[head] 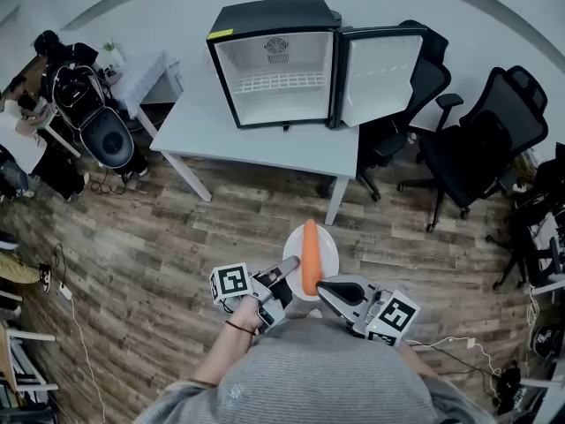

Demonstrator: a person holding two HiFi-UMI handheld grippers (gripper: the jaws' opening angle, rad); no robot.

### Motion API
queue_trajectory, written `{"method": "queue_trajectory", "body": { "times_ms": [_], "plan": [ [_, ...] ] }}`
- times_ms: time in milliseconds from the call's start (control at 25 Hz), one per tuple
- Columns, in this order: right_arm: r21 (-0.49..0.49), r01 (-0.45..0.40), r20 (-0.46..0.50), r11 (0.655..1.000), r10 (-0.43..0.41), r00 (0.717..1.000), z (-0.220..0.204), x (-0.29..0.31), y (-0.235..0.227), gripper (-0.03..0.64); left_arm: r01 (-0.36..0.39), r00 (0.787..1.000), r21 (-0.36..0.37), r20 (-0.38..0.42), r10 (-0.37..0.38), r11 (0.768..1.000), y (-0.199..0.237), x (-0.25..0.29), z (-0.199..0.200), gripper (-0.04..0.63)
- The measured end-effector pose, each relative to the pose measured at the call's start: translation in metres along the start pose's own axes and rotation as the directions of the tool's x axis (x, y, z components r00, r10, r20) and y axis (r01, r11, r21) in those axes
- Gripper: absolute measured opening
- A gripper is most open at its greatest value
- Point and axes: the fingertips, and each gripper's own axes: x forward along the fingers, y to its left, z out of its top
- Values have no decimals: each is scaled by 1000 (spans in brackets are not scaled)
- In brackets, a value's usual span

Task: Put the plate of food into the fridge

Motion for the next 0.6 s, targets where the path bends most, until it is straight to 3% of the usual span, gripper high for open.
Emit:
{"method": "queue_trajectory", "body": {
  "times_ms": [160,600],
  "plan": [
    [-2,20,9,1000,-20,1000,0,0,-6,14,-3,1000,-4,3,3,1000,1,0,1,49],
    [18,-53,11,998,53,999,1,1,2,14,19,1000,-16,0,-19,1000,-6,7,-4,49]
  ]
}}
